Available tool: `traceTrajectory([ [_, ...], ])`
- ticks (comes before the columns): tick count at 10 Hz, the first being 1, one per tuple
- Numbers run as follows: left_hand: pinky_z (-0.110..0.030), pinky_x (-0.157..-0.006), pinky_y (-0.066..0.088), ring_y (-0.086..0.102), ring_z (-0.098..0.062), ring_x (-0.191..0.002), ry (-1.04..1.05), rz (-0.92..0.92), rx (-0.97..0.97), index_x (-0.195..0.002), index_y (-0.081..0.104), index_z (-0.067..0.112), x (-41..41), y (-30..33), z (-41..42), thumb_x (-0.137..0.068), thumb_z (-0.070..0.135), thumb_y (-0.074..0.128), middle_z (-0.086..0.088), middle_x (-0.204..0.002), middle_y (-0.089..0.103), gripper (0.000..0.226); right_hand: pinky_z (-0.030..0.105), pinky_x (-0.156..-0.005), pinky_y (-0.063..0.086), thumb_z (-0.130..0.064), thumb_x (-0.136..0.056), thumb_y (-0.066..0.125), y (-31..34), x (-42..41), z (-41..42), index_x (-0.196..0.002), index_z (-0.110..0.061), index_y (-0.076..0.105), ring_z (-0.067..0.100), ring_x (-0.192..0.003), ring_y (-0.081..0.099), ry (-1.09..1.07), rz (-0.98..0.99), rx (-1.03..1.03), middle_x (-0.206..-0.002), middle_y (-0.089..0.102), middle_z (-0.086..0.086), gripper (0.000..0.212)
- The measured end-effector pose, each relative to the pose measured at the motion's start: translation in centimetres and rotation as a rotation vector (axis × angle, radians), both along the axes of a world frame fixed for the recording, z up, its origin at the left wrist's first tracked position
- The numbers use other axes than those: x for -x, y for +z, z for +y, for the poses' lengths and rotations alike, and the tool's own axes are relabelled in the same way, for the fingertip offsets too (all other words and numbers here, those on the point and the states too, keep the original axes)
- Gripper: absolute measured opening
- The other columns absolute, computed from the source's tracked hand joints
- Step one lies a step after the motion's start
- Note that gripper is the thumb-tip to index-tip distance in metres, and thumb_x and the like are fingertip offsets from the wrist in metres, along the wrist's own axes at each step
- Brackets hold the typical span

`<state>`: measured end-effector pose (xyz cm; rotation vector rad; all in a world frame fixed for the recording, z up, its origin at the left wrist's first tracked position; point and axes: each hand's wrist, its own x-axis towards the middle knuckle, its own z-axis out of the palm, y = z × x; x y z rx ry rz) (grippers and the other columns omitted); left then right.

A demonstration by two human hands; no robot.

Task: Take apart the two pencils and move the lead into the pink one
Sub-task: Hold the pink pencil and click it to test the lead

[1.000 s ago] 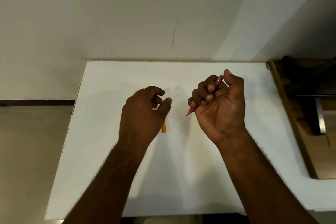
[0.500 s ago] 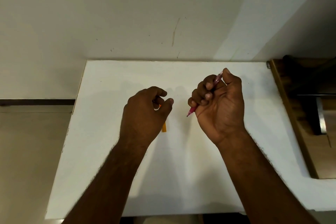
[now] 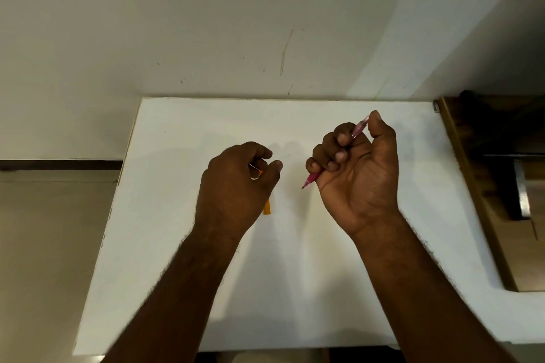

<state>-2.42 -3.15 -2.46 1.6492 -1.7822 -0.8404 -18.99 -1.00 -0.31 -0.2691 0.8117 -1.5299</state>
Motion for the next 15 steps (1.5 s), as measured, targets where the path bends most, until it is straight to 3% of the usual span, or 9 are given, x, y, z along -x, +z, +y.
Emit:
traceTrajectory([
  [2,-0.023,-0.074,0.051,0.066,0.002,-0.080,-0.003,0.009,-0.003,-0.097,0.071,0.030,-0.06,0.01,-0.02,-0.085,0.042,0.071,0.015,-0.080,0.070,0.017,0.033,-0.056,0.030,-0.045,-0.097,0.037,-0.01,0.12,-0.02,-0.062,-0.013,0.047,0.018,-0.053,0.022,-0.030,0.012,-0.005,-0.052,0.033,0.000,0.048],
  [9,-0.026,-0.076,0.053,0.066,-0.001,-0.079,-0.027,-0.004,-0.019,-0.098,0.072,0.027,0.11,0.39,0.15,-0.085,0.041,0.071,0.013,-0.081,0.071,0.019,0.033,-0.056,0.030,-0.056,-0.098,0.037,-0.05,-0.03,0.09,-0.063,-0.013,0.049,0.016,-0.054,0.022,-0.028,-0.007,-0.007,-0.052,0.033,-0.001,0.056],
  [10,-0.027,-0.077,0.054,0.066,-0.001,-0.079,-0.031,-0.008,-0.021,-0.098,0.072,0.027,0.14,0.36,0.13,-0.085,0.042,0.071,0.013,-0.082,0.071,0.020,0.032,-0.054,0.031,-0.048,-0.098,0.037,-0.02,0.06,0.06,-0.061,-0.013,0.046,0.016,-0.052,0.022,-0.037,0.011,-0.005,-0.051,0.032,-0.001,0.051],
  [12,-0.028,-0.078,0.054,0.067,-0.001,-0.080,-0.027,-0.001,-0.025,-0.098,0.072,0.028,0.10,0.39,0.13,-0.085,0.042,0.071,0.013,-0.083,0.072,0.019,0.032,-0.055,0.031,-0.055,-0.098,0.037,0.09,-0.17,0.06,-0.062,-0.014,0.047,0.016,-0.053,0.021,-0.024,0.006,0.003,-0.052,0.031,-0.002,0.055],
  [15,-0.028,-0.078,0.055,0.067,0.000,-0.081,-0.024,0.003,-0.036,-0.097,0.072,0.029,0.11,0.41,0.10,-0.085,0.043,0.070,0.014,-0.082,0.071,0.018,0.032,-0.055,0.030,-0.051,-0.099,0.037,0.02,0.00,0.05,-0.062,-0.014,0.046,0.016,-0.053,0.021,-0.043,0.006,-0.011,-0.052,0.030,-0.001,0.052],
])
